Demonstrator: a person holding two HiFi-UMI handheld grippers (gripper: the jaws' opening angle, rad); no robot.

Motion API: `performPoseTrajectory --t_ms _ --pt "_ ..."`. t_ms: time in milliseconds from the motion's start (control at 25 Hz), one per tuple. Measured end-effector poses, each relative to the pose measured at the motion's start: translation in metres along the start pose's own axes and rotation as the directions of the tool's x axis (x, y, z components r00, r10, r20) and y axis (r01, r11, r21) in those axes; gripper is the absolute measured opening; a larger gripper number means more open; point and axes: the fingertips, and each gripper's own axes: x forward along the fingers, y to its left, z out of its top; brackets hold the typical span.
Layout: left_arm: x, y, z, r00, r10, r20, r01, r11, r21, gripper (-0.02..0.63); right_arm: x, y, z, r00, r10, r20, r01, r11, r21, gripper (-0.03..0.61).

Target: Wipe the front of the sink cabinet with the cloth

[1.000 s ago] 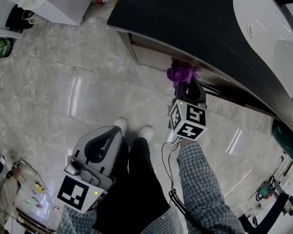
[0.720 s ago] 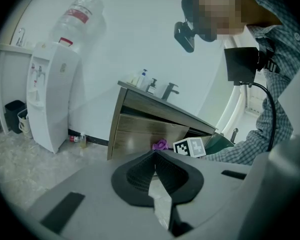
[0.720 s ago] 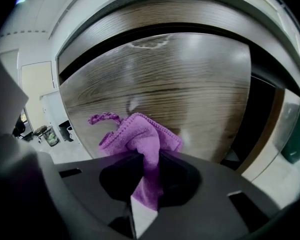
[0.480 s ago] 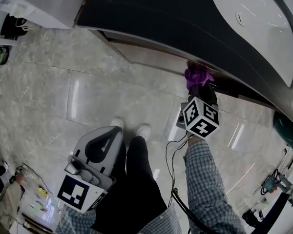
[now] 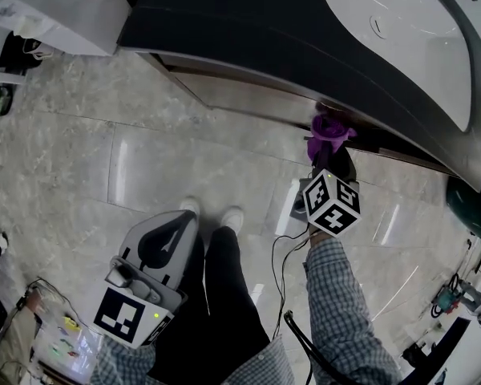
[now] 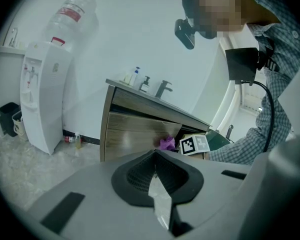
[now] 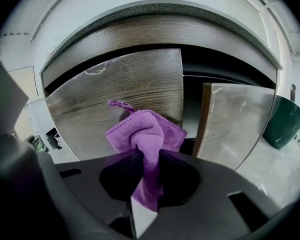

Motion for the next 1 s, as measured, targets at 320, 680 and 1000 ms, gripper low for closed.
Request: performPoseTrajectory --t_ms 320,680,1000 --pt "-0.033 -0.027 0.038 0.999 -0.033 0.029 0.031 0.998 0.055 0.012 -0.077 0.016 0.031 0.999 0.048 0.008 -0.048 0.999 -0.025 0.074" --pt "-0.083 -0.057 0.106 0.998 -0.052 0.042 0.045 0.988 0.151 0.012 -0.187 0.054 0.126 0.979 0.159 0.127 -0.155 0.987 -0.040 0.074" --pt "-0.128 -0.080 0.170 0.993 -0.085 0.078 0.067 0.976 0.206 0.012 -0.278 0.084 0.196 0.954 0.195 0.226 -0.192 0.981 -0.036 0.074"
